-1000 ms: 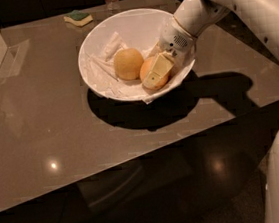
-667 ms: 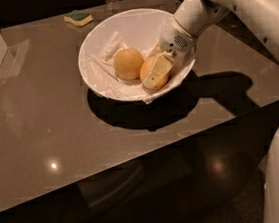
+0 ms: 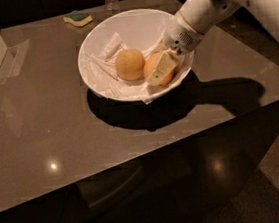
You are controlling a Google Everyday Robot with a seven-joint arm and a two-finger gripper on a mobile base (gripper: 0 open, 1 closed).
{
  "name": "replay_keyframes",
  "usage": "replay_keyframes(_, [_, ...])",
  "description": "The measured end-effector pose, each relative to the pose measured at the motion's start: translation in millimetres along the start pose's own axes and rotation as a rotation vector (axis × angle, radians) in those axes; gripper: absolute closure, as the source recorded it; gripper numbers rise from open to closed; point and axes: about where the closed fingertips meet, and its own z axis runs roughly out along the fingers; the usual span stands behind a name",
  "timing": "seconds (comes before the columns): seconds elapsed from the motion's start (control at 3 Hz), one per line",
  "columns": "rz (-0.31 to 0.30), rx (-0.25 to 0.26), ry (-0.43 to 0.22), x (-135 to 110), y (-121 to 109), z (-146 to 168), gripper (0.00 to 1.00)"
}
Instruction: Pick orange from white bowl
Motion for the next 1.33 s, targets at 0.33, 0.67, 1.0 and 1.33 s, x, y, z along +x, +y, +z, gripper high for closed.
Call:
replay_keyframes(0.33, [-0.071, 0.094, -0.036, -18, 14, -36, 1.0])
replay_keyframes(0.67, [-0.14, 0.147, -0.074, -33, 30, -65, 1.0])
replay_keyframes(1.0, [-0.164, 0.18, -0.116, -35, 53, -93, 1.0])
replay_keyframes(1.33, [-0.145, 0.237, -0.189, -24, 81, -121, 1.0])
